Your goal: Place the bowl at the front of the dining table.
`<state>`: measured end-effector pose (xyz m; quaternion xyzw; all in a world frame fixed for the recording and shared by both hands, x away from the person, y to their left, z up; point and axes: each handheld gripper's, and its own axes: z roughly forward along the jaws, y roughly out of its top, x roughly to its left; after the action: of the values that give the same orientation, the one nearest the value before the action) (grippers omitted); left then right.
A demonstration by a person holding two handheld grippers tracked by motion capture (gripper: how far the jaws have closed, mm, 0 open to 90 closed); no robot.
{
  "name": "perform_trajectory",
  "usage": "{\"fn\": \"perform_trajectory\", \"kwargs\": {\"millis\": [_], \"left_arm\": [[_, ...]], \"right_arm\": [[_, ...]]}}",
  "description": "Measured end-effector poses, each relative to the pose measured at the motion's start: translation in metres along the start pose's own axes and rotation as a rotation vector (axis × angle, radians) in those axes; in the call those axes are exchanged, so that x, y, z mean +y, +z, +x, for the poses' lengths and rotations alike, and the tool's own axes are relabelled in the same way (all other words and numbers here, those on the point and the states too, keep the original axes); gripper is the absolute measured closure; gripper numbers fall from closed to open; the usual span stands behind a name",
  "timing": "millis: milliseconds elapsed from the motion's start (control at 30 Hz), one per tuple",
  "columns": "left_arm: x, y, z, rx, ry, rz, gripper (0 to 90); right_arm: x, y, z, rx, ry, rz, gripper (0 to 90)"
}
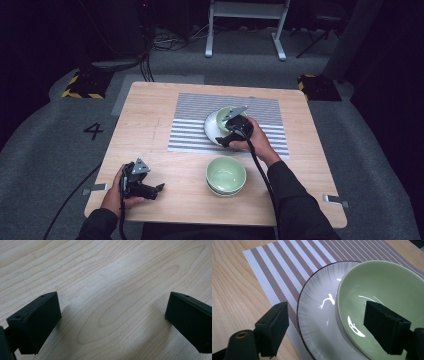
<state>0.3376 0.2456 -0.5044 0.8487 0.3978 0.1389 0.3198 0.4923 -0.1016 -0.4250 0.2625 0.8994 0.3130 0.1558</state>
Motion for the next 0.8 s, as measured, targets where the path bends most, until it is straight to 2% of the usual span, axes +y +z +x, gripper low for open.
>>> {"fn": "perform_trajectory", "kwargs": {"millis": [267, 433, 567, 800], "left_arm": [[0.000, 0.000, 0.000, -0.001, 0.001, 0.000, 0.2], [0.000, 0.000, 0.000, -0.001, 0.001, 0.000, 0.2], [0.000, 0.000, 0.000, -0.001, 0.001, 0.000, 0.3], [0.000, 0.000, 0.000, 0.000, 0.000, 0.000, 0.3]], "right_arm": [[-0.002, -0.009, 0.002, -0.009, -0.001, -0.002, 20.2], [-0.006, -0.019, 0.002, -0.004, 0.005, -0.022, 20.3], [-0.010, -0.026, 0.003, -0.014, -0.017, -0.026, 20.3], [-0.016, -0.037, 0.005, -0.020, -0.021, -0.029, 20.1]]}}
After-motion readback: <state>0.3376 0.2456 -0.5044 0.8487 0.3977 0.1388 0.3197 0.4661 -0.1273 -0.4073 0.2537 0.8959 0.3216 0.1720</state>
